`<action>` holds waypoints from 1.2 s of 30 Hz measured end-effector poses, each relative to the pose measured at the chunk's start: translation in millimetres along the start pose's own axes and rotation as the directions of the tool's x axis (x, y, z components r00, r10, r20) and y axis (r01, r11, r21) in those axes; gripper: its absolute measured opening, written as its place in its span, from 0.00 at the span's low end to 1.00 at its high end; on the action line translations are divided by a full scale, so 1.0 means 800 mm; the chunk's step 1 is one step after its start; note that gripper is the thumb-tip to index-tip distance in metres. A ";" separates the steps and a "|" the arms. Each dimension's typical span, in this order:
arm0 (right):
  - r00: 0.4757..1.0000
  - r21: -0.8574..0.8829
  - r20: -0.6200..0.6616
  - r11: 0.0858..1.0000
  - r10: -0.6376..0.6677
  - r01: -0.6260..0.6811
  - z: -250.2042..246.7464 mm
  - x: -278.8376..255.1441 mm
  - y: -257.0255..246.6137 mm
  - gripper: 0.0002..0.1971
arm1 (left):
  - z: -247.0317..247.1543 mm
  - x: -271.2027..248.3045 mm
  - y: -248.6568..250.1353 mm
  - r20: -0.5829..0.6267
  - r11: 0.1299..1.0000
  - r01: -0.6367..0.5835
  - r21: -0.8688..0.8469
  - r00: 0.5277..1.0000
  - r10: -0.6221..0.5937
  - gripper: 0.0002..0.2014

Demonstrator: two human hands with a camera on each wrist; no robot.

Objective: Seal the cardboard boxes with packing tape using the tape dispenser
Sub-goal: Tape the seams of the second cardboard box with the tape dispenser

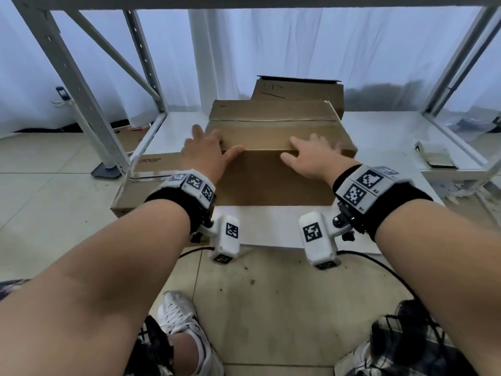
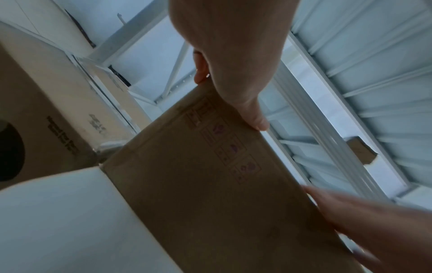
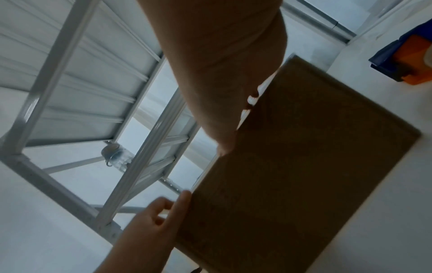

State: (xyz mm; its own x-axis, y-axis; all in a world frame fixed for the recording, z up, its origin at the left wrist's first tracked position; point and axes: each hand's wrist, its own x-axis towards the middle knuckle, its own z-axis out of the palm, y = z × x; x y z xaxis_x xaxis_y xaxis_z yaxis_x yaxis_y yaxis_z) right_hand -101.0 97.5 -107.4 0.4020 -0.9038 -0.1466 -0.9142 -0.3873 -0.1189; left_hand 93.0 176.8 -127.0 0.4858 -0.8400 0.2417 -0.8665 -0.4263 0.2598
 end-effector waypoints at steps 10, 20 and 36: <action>0.978 0.125 -0.069 0.971 -0.198 0.206 0.015 -0.014 0.009 0.25 | -0.004 -0.027 0.010 -0.019 0.962 -0.257 -0.091 0.966 0.256 0.21; 0.952 0.271 -0.164 0.916 -0.260 0.297 0.013 -0.007 0.023 0.21 | -0.011 0.022 -0.010 0.202 0.963 -0.251 -0.097 0.943 0.266 0.21; 0.986 0.290 -0.166 0.955 -0.017 0.065 0.016 0.029 0.074 0.33 | 0.001 -0.015 0.022 -0.036 0.864 -0.445 -0.236 0.892 0.450 0.21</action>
State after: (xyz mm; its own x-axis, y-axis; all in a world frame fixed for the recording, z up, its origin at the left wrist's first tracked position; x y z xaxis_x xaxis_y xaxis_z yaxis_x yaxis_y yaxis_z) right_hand -145.2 56.0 -130.2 0.4032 -0.9149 0.0209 -0.8320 -0.3760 -0.4079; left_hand 72.0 179.5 -126.0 0.0475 -0.9293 0.3663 -0.9374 0.0852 0.3377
